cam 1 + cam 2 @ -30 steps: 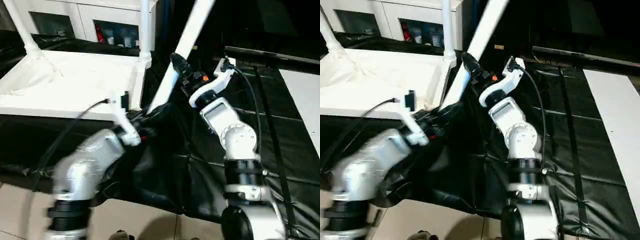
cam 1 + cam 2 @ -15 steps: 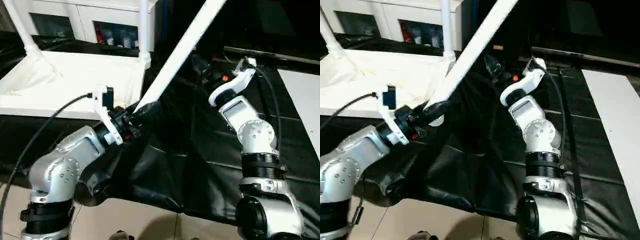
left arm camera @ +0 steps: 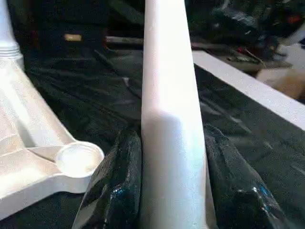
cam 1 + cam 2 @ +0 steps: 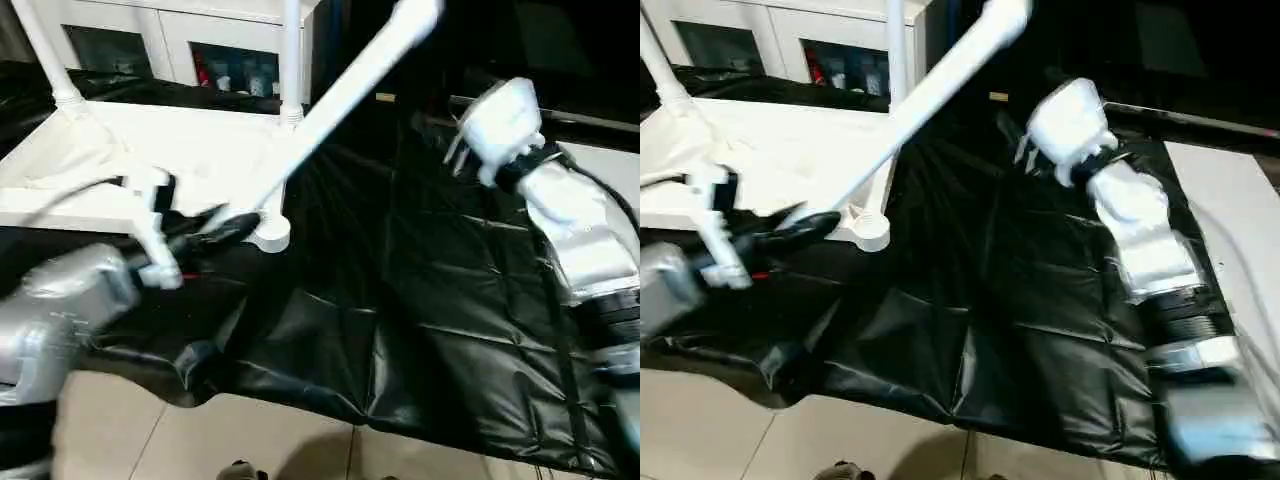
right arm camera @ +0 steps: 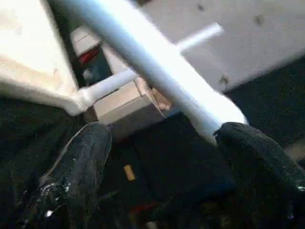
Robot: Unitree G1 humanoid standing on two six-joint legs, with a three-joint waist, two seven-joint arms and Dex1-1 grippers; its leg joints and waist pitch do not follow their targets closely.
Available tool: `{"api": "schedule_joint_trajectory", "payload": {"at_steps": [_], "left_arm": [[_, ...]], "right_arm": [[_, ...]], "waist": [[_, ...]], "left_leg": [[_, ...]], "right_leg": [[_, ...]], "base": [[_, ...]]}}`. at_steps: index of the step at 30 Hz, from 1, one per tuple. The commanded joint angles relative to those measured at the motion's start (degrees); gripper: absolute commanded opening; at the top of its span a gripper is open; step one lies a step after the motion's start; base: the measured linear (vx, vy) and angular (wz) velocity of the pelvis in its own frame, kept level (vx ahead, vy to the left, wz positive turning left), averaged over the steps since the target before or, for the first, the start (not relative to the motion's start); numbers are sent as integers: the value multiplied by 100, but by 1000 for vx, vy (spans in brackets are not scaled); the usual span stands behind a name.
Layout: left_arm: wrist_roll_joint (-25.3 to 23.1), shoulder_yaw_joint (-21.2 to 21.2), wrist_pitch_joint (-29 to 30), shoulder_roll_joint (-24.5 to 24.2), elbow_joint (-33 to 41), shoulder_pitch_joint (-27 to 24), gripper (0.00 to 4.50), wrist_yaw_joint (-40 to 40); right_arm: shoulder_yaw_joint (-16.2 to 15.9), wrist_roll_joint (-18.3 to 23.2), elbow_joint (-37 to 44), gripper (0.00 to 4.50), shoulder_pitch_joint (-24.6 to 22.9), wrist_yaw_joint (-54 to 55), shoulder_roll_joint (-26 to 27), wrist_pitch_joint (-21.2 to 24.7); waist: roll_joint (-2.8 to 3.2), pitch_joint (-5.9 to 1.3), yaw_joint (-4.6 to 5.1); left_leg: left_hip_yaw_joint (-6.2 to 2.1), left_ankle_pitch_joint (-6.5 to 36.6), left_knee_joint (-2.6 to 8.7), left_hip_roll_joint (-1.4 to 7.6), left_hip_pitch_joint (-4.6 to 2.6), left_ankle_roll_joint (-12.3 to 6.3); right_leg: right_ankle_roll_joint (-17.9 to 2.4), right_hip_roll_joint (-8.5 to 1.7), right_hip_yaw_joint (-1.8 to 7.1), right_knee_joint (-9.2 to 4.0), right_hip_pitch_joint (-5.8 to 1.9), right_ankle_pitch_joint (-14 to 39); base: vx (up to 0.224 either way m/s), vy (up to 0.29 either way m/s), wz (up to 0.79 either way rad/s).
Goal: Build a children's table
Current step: Pick table leg
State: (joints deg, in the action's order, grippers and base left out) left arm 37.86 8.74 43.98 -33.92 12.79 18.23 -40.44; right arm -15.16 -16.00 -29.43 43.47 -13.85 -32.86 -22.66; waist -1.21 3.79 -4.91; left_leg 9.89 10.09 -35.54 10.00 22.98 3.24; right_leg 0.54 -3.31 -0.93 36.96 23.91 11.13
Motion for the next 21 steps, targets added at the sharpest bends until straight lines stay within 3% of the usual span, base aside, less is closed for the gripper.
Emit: {"api": "schedule_joint_trajectory", "payload": {"at_steps": [1,2,4,6,8,17,21], "left_arm": [[-6,-159,62,-140,204,-14,138,-248],[-12,-210,74,-196,231,-32,138,-317],[-40,-277,79,-271,267,-47,138,-393],[-98,-436,73,-509,343,-66,138,-602],[-147,-523,92,-679,381,-82,138,-709],[-148,-570,1,-1062,519,-210,138,-1184],[-134,-577,-57,-1335,600,-323,138,-1502]], "right_arm": [[-286,-635,-202,395,168,262,-123,-277],[-395,-828,-267,395,203,389,-164,-306],[-511,-971,-370,395,249,466,-188,-300],[-782,-1414,-723,395,393,762,-219,-348],[-774,-1635,-978,395,473,1115,-182,-464],[-985,-2138,-1581,395,604,1603,-184,-420],[-988,-2199,-1901,354,620,1657,-180,-727]], "waist": [[0,-403,16],[-46,-408,30],[-27,-408,19],[-20,-400,34],[-48,-396,43],[-36,-408,61],[-48,-403,77]], "left_leg": [[-26,1113,383,152,-122,267],[-14,1177,374,161,-133,223],[-20,1130,372,163,-134,210],[-16,1139,368,155,-133,209],[-9,1196,365,152,-135,237],[-10,1138,354,148,-133,258],[-6,1223,355,149,-130,257]], "right_leg": [[-904,-279,169,-422,-266,1143],[-894,-272,181,-421,-267,1106],[-909,-273,179,-402,-267,1044],[-929,-256,174,-399,-252,1013],[-907,-253,182,-404,-255,1049],[-937,-244,182,-368,-272,800],[-937,-247,184,-376,-267,897]], "base": [[0,0,0],[0,0,0],[0,0,0],[0,0,0],[0,0,0],[0,0,0],[0,0,0]]}}
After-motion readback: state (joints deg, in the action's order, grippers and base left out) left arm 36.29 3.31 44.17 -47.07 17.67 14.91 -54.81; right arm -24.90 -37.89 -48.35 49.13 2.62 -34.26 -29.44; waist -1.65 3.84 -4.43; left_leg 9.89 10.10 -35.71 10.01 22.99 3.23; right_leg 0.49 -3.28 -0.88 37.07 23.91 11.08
